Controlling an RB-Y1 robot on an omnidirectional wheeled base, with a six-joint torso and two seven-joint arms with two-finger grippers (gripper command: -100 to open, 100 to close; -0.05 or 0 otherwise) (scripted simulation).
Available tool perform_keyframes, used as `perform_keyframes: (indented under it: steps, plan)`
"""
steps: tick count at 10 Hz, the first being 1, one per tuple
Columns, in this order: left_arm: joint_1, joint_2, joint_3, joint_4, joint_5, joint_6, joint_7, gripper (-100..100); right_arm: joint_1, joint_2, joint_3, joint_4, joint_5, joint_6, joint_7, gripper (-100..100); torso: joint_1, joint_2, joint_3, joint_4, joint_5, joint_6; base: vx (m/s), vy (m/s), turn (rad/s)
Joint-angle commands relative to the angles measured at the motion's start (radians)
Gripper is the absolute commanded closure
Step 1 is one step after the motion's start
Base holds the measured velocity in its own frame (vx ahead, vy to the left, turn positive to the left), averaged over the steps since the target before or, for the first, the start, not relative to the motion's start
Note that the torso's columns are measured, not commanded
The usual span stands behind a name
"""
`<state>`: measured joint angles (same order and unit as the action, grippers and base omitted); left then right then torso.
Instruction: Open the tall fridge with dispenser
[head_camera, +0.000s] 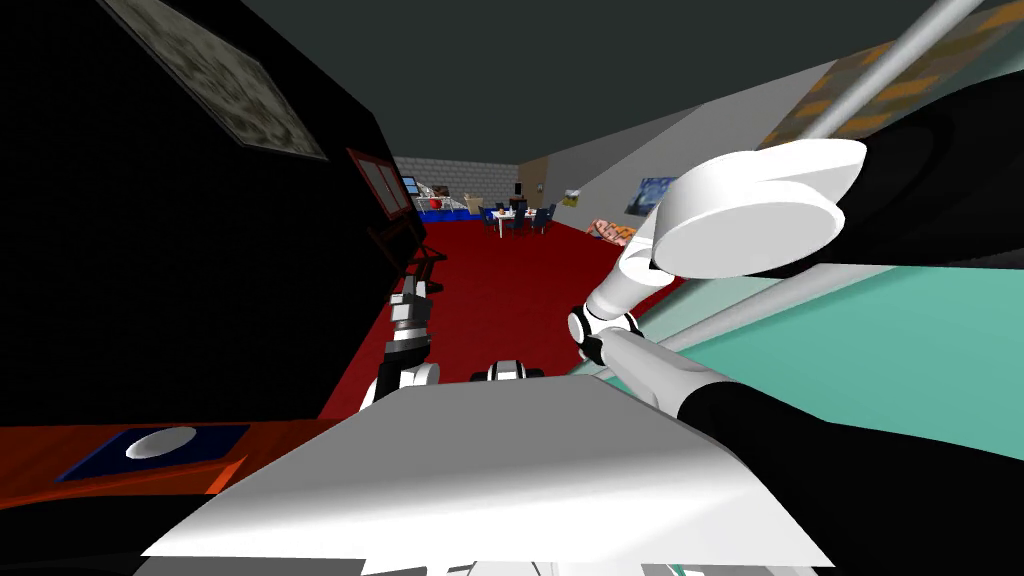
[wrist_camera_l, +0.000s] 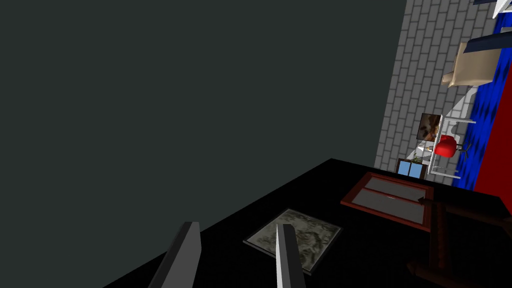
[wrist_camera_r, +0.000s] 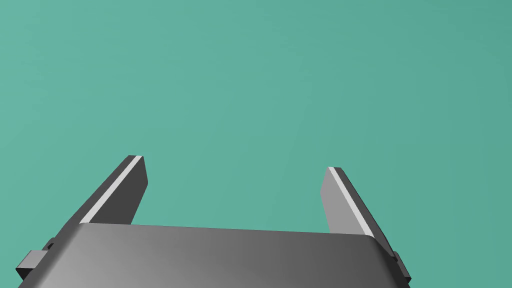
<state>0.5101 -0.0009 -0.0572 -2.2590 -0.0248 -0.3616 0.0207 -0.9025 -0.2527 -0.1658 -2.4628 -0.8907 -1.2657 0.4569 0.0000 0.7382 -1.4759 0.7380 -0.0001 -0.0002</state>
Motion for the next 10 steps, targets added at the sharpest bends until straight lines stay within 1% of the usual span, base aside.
perform_keyframes:
  steps: [1,2,3,4,5,6,7,8,9,10]
  plan:
    - [0.000,0.000,0.000,0.000,0.000,0.000,0.000,0,-0.077,0.005,-0.008,0.001,-0.067,-0.044,0.027,-100,0.000,0.000,0.000,0.000,0.000,0.000,0.014,-0.020,0.157]
    - [0.000,0.000,0.000,0.000,0.000,0.000,0.000,0,-0.094,0.005,-0.008,0.001,-0.070,-0.044,0.027,-100,0.000,0.000,0.000,0.000,0.000,0.000,0.013,-0.019,0.081]
    - [0.000,0.000,0.000,0.000,0.000,0.000,0.000,0,-0.129,0.011,-0.012,-0.002,-0.112,-0.071,0.043,-100,0.000,0.000,0.000,0.000,0.000,0.001,0.012,-0.017,0.106]
    - [0.000,0.000,0.000,0.000,0.000,0.000,0.000,0,-0.141,0.011,-0.012,-0.002,-0.112,-0.071,0.043,-100,-0.001,-0.001,-0.001,-0.001,-0.001,-0.001,0.005,-0.008,0.087]
    - [0.000,0.000,0.000,0.000,0.000,0.000,0.000,0,-0.180,0.018,-0.015,-0.003,-0.154,-0.096,0.058,-100,-0.004,-0.004,-0.003,-0.002,-0.002,-0.002,-0.004,-0.005,0.149]
    - [0.000,0.000,0.000,0.000,0.000,0.000,0.000,0,-0.212,0.026,-0.018,-0.004,-0.181,-0.121,0.072,-100,-0.008,-0.008,-0.007,-0.004,-0.004,-0.004,-0.006,-0.013,0.138]
    - [0.000,0.000,0.000,0.000,0.000,0.000,0.000,0,-0.230,0.026,-0.018,-0.004,-0.194,-0.121,0.072,-100,-0.013,-0.015,-0.013,-0.007,-0.005,-0.006,-0.009,-0.008,0.075]
    - [0.000,0.000,0.000,0.000,0.000,0.000,0.000,0,-0.269,0.035,-0.021,-0.004,-0.225,-0.144,0.086,-100,-0.015,-0.019,-0.015,-0.009,-0.006,-0.006,-0.006,-0.013,0.136]
    - [0.000,0.000,0.000,0.000,0.000,0.000,0.000,0,-0.270,0.035,-0.021,-0.004,-0.232,-0.144,0.086,-100,-0.017,-0.023,-0.019,-0.012,-0.008,-0.009,-0.007,-0.014,0.066]
    - [0.000,0.000,0.000,0.000,0.000,0.000,0.000,0,-0.270,0.035,-0.021,-0.004,-0.232,-0.144,0.086,-100,-0.019,-0.027,-0.022,-0.013,-0.008,-0.009,-0.008,-0.001,-0.015]
